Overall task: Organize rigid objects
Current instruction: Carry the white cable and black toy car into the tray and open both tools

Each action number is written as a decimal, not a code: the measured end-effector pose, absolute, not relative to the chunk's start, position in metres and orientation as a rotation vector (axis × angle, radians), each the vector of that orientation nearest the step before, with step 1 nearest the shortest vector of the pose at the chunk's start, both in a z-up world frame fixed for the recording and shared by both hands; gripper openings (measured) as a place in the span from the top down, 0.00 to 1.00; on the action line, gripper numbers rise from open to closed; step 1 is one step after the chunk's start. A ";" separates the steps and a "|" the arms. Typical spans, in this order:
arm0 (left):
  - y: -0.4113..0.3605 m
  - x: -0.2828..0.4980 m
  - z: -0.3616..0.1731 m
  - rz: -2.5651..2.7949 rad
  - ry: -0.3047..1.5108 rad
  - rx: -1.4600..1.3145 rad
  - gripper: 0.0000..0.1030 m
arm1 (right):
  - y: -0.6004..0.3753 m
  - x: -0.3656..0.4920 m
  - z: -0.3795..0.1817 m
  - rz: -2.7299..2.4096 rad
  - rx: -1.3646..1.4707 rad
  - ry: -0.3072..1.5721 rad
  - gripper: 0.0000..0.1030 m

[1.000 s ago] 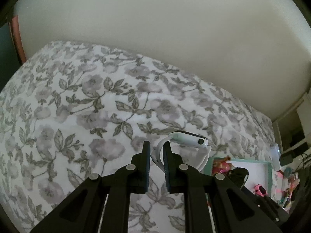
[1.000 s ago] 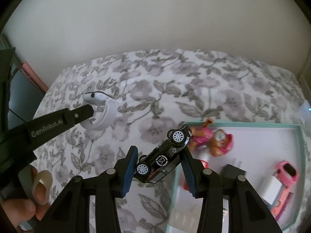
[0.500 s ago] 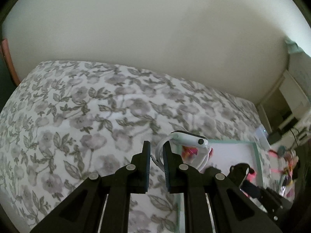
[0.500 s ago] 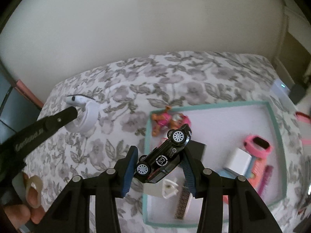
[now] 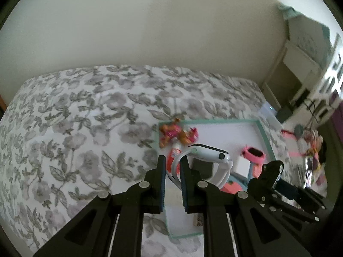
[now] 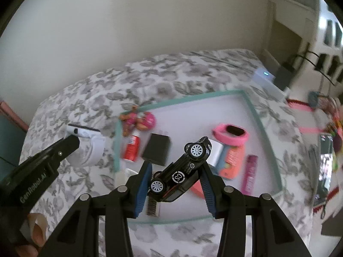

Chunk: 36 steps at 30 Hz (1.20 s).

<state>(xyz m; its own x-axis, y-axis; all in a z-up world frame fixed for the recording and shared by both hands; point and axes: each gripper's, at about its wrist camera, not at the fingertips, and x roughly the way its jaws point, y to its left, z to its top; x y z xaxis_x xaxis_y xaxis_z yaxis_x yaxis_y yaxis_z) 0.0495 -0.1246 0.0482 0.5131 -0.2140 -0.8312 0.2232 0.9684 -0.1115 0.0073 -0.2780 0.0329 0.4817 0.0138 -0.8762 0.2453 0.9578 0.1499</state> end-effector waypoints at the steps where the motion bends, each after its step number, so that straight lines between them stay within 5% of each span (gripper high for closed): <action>1: -0.129 0.047 0.046 -0.272 1.006 0.013 0.87 | -0.282 0.005 0.031 -0.153 0.274 1.069 0.53; 36: -0.201 0.030 -0.014 -0.326 1.154 0.241 0.84 | -0.326 -0.002 -0.021 -0.259 0.289 1.243 0.53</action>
